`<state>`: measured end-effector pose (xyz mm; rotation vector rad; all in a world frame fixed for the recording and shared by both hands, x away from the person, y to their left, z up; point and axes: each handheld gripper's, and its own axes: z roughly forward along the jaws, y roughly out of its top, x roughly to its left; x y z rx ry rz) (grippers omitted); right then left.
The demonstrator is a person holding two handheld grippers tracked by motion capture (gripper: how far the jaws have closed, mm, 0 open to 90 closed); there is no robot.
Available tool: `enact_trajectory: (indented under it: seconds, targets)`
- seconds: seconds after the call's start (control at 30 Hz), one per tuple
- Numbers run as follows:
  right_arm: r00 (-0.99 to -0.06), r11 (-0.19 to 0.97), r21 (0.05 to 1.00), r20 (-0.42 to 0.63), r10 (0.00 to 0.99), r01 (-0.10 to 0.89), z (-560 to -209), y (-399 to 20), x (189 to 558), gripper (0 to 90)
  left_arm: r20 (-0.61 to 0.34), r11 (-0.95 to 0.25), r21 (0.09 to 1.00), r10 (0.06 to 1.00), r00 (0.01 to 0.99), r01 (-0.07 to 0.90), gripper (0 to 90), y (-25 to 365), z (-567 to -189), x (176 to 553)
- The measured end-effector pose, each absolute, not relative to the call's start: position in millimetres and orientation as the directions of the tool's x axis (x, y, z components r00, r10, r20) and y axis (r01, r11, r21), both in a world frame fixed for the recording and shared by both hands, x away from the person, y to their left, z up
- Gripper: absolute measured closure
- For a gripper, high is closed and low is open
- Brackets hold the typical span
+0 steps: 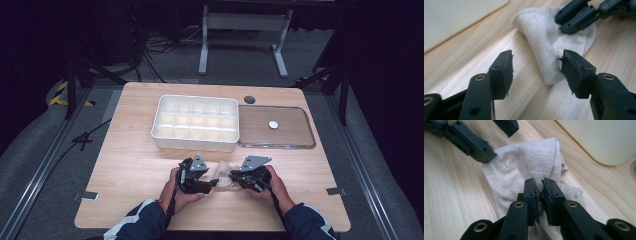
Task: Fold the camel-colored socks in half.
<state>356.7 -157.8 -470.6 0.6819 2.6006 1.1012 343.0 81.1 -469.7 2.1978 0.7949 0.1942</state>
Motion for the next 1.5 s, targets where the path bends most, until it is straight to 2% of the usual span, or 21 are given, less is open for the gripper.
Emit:
enact_trajectory:
  seconds: [0.1,0.33,0.43,0.47,0.53,0.67,0.83,1.03,1.27,1.33,1.43,1.5]
  targets:
    - [-0.864,0.61,0.723,-0.035,0.502,0.324,-471.0,-157.0,356.7,81.6,-0.15,-0.495,0.71,0.588,0.795,0.5,41.6,78.2,-473.3,344.1]
    - [-0.862,0.6,0.728,-0.026,0.506,0.331,-472.4,-157.4,356.9,81.9,-0.167,-0.506,0.697,0.575,0.801,0.508,49.9,69.6,-477.9,347.9]
    - [-0.862,0.593,0.733,-0.017,0.507,0.335,-473.0,-157.9,357.8,82.0,-0.195,-0.485,0.712,0.558,0.807,0.508,58.3,67.9,-479.9,351.2]
    - [-0.863,0.594,0.733,-0.018,0.505,0.332,-473.0,-157.8,358.1,82.1,-0.206,-0.485,0.711,0.549,0.81,0.509,58.3,67.1,-480.0,351.1]
    - [-0.86,0.597,0.729,-0.02,0.51,0.336,-472.4,-157.1,357.8,82.1,-0.209,-0.492,0.711,0.535,0.819,0.503,66.3,66.7,-479.0,350.9]
    - [-0.859,0.608,0.723,-0.04,0.51,0.328,-471.7,-153.9,357.3,82.6,-0.175,-0.499,0.725,0.533,0.828,0.475,75.4,64.9,-474.8,348.4]
    - [-0.85,0.618,0.721,-0.078,0.521,0.313,-471.9,-148.3,354.8,85.1,-0.149,-0.474,0.758,0.543,0.827,0.448,74.7,62.1,-469.5,348.1]
    - [-0.851,0.613,0.726,-0.072,0.519,0.313,-472.4,-144.8,355.5,85.3,-0.15,-0.432,0.79,0.552,0.82,0.435,74.1,59.0,-463.1,347.0]
    - [-0.85,0.603,0.73,-0.06,0.524,0.32,-473.1,-142.3,355.7,84.9,-0.129,-0.442,0.792,0.554,0.822,0.422,75.4,57.3,-462.4,346.8]
    - [-0.849,0.604,0.732,-0.068,0.525,0.315,-473.1,-142.5,355.7,82.4,-0.127,-0.443,0.791,0.555,0.822,0.421,76.8,58.3,-461.7,346.6]
    - [-0.841,0.598,0.735,-0.07,0.536,0.32,-470.4,-146.0,355.7,73.7,-0.116,-0.449,0.791,0.557,0.822,0.416,77.9,60.6,-460.5,347.1]
    - [-0.837,0.595,0.737,-0.072,0.542,0.322,-468.0,-149.6,355.1,71.9,-0.116,-0.448,0.791,0.559,0.821,0.417,78.2,60.9,-460.1,346.9]
